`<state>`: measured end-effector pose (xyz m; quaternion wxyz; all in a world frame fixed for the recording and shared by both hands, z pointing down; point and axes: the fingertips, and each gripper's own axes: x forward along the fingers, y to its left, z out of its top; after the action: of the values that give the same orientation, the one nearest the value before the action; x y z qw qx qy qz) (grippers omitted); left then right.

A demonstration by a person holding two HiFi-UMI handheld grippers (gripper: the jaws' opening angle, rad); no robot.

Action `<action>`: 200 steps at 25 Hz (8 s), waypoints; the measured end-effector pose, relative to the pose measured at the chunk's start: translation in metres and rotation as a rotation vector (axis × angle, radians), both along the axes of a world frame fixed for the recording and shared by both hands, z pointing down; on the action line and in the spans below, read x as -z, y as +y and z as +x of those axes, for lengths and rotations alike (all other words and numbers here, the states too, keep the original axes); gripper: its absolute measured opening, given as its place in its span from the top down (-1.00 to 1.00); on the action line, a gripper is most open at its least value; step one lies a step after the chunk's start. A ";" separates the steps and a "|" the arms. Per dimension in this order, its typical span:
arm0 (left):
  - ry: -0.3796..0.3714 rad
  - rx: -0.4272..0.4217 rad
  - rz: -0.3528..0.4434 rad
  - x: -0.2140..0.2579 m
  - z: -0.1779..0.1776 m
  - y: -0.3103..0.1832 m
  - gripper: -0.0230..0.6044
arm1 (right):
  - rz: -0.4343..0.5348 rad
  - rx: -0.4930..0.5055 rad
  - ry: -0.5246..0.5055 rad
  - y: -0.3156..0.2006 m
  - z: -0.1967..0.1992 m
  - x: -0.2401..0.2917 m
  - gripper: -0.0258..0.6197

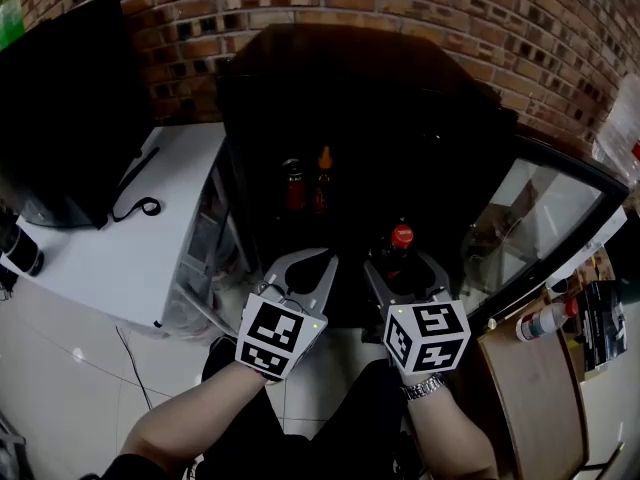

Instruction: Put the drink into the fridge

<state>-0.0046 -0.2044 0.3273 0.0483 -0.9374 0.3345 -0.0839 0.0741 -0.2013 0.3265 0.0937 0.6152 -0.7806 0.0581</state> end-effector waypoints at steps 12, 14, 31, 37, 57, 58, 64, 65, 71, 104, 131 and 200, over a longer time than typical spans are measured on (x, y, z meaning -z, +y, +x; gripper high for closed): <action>0.010 0.004 -0.011 -0.006 -0.008 -0.047 0.92 | -0.032 -0.003 0.020 -0.080 -0.011 -0.024 0.01; 0.011 0.004 -0.013 -0.006 -0.007 -0.056 0.91 | -0.040 0.002 0.021 -0.092 -0.012 -0.026 0.01; 0.000 -0.033 -0.018 -0.011 0.016 -0.109 0.92 | -0.058 0.016 0.009 -0.182 -0.004 -0.042 0.01; -0.016 -0.042 -0.021 -0.016 0.017 -0.121 0.92 | -0.053 0.017 0.005 -0.203 0.000 -0.053 0.01; -0.017 -0.064 -0.027 -0.016 0.020 -0.125 0.91 | -0.032 0.007 0.028 -0.204 0.004 -0.046 -0.07; -0.015 -0.066 -0.026 -0.015 0.021 -0.123 0.91 | -0.025 0.001 0.026 -0.200 0.006 -0.042 -0.07; -0.003 -0.106 -0.008 -0.001 0.033 -0.098 0.92 | 0.018 0.004 0.002 -0.156 0.007 -0.017 -0.06; -0.001 -0.115 -0.002 0.002 0.037 -0.093 0.91 | 0.027 0.004 0.003 -0.148 0.008 -0.013 -0.06; 0.018 -0.171 0.019 0.015 0.059 -0.056 0.91 | 0.069 -0.040 -0.007 -0.090 0.024 0.007 0.01; 0.042 -0.638 -0.024 0.006 0.250 0.201 0.91 | -0.012 -0.666 0.060 0.229 0.237 -0.011 0.05; 0.004 -0.711 -0.044 -0.012 0.329 0.183 0.92 | -0.128 -0.825 0.005 0.205 0.357 -0.058 -0.09; 0.015 -0.149 -0.007 -0.001 0.039 -0.043 0.92 | -0.028 -0.202 0.052 -0.068 0.030 -0.009 -0.02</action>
<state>0.0341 -0.2478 0.3285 0.0485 -0.9605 0.2636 -0.0743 0.1045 -0.2689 0.3352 0.1161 0.6906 -0.7112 0.0623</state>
